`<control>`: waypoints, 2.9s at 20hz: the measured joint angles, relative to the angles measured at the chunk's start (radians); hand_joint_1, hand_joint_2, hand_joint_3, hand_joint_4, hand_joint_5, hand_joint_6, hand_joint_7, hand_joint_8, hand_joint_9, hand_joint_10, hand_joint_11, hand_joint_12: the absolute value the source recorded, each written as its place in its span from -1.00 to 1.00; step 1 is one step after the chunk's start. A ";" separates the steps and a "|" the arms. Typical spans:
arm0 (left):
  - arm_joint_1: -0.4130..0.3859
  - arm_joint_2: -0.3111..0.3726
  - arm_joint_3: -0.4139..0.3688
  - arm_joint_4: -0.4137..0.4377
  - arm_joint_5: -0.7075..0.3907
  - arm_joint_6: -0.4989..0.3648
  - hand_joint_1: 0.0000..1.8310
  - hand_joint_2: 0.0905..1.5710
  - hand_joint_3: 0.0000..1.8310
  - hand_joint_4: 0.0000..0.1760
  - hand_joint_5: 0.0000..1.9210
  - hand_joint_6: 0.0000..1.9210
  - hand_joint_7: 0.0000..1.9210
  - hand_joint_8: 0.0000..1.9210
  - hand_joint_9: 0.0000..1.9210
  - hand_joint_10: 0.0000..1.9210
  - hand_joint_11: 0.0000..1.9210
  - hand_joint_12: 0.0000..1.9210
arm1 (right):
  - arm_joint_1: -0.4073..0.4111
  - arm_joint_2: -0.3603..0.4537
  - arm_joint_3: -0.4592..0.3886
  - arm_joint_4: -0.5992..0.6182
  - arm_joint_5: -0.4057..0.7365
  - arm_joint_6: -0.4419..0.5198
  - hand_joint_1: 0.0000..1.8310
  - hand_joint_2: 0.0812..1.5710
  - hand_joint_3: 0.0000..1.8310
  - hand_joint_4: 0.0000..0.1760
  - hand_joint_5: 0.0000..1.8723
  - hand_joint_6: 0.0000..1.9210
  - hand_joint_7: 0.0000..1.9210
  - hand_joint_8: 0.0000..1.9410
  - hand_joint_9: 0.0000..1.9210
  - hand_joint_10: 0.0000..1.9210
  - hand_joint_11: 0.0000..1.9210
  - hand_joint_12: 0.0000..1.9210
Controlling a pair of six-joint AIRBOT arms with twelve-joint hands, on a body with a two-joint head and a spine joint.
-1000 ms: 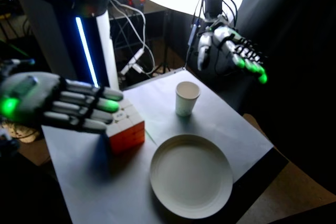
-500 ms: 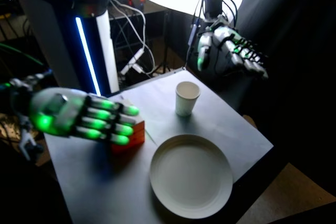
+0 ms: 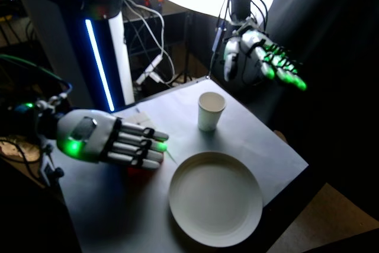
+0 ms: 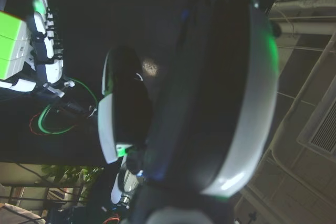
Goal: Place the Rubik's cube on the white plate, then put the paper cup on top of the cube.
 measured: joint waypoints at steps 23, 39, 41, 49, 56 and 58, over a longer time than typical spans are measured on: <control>0.015 0.001 0.000 -0.019 -0.009 0.000 -0.56 0.72 -1.00 -0.21 -0.91 -1.00 -0.95 -1.00 -0.97 -1.00 -1.00 -0.65 | 0.240 0.041 0.073 -0.049 0.012 -0.002 0.11 0.41 -1.00 -1.00 -0.91 0.07 -0.81 0.40 -0.64 0.92 -0.39 1.00; 0.036 0.001 -0.001 -0.039 -0.026 0.000 -0.50 0.74 -1.00 -0.92 -0.76 -0.99 -0.80 -0.99 -0.85 -0.99 -1.00 -0.37 | 0.435 -0.318 0.467 0.042 -0.359 -0.003 0.18 0.41 -1.00 -1.00 -0.85 -0.07 -0.77 0.23 -0.61 0.82 -0.43 1.00; 0.037 0.002 -0.001 -0.042 -0.026 0.000 -0.46 0.74 -1.00 -1.00 -0.76 -1.00 -0.80 -1.00 -0.84 -0.99 -1.00 -0.40 | 0.435 -0.322 0.482 0.066 -0.370 -0.004 0.14 0.42 -1.00 -1.00 -0.86 -0.11 -0.78 0.21 -0.60 0.81 -0.45 1.00; 0.036 0.002 -0.001 -0.042 -0.031 0.000 -0.46 0.74 -1.00 -0.95 -0.78 -1.00 -0.83 -1.00 -0.86 -1.00 -1.00 -0.44 | 0.435 -0.368 0.498 0.084 -0.393 -0.003 -0.03 0.53 -1.00 -1.00 -0.86 -0.66 -0.71 -0.85 -0.90 0.19 -1.00 0.89; 0.037 0.002 -0.001 -0.040 -0.032 0.000 -0.48 0.75 -1.00 -0.88 -0.79 -1.00 -0.83 -1.00 -0.86 -1.00 -1.00 -0.41 | 0.415 -0.375 0.512 0.122 -0.386 -0.003 -0.59 0.49 -1.00 -0.49 -1.00 -1.00 -1.00 -1.00 -0.99 -0.81 -1.00 -0.12; 0.037 0.002 -0.001 -0.042 -0.033 0.000 -0.46 0.75 -1.00 -0.96 -0.79 -1.00 -0.83 -1.00 -0.86 -1.00 -1.00 -0.44 | 0.415 -0.376 0.512 0.120 -0.383 -0.002 -0.60 0.44 -1.00 -0.31 -1.00 -1.00 -1.00 -1.00 -0.97 -0.87 -1.00 -0.17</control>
